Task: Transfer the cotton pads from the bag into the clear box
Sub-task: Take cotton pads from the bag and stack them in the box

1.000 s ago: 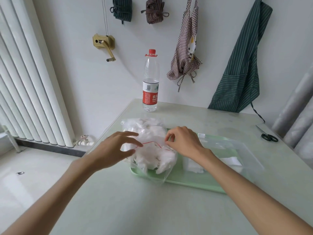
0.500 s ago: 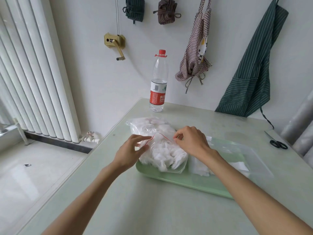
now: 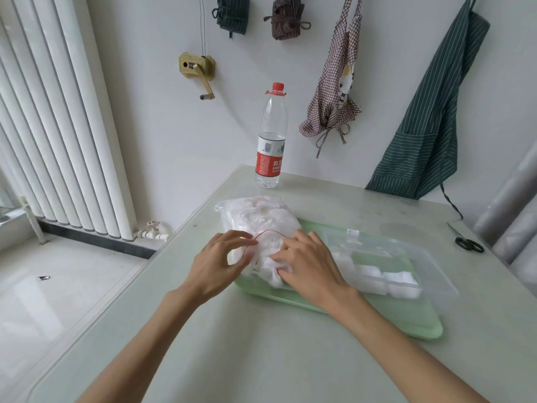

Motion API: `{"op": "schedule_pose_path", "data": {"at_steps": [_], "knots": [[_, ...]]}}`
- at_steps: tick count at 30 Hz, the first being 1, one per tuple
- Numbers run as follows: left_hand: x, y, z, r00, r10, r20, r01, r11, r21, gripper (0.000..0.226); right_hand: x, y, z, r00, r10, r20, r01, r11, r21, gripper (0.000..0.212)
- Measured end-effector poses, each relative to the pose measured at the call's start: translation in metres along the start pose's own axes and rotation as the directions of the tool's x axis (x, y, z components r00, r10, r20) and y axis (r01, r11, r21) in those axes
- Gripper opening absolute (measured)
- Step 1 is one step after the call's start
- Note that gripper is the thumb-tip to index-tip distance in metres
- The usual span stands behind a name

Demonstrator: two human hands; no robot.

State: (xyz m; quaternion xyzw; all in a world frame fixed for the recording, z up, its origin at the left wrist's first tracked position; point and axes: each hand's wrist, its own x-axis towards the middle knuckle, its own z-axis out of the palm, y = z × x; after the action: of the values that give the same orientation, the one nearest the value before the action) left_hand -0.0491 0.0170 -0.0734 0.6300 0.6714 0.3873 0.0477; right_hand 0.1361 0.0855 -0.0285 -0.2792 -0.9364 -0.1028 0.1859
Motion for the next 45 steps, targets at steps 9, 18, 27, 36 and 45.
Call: {"op": "schedule_pose_path", "data": {"at_steps": [9, 18, 27, 36, 45], "knots": [[-0.001, -0.008, 0.015, 0.999, 0.049, 0.011, -0.048, 0.995, -0.091, 0.054, -0.003, -0.002, 0.009, 0.97, 0.063, -0.237, -0.053, 0.997, 0.047, 0.014], [0.019, -0.007, 0.025, 1.0, 0.02, 0.009, -0.019, 0.992, -0.124, 0.056, 0.009, 0.027, 0.027, 0.963, -0.001, -0.27, 0.035, 0.992, 0.121, 0.011], [0.036, -0.01, 0.024, 0.998, -0.013, 0.069, 0.017, 0.998, -0.068, 0.056, 0.016, 0.037, 0.017, 0.99, 0.072, -0.119, -0.019, 0.919, 0.394, 0.013], [0.038, 0.005, 0.013, 0.989, -0.07, 0.134, 0.082, 0.993, -0.087, 0.049, 0.017, 0.043, -0.018, 0.929, 0.37, 0.01, -0.282, 0.689, 0.668, 0.012], [0.073, 0.079, -0.003, 0.982, -0.158, -0.102, 0.108, 0.919, -0.38, 0.015, 0.007, 0.086, -0.057, 0.74, 0.634, 0.225, -0.325, 0.044, 0.945, 0.012]]}}
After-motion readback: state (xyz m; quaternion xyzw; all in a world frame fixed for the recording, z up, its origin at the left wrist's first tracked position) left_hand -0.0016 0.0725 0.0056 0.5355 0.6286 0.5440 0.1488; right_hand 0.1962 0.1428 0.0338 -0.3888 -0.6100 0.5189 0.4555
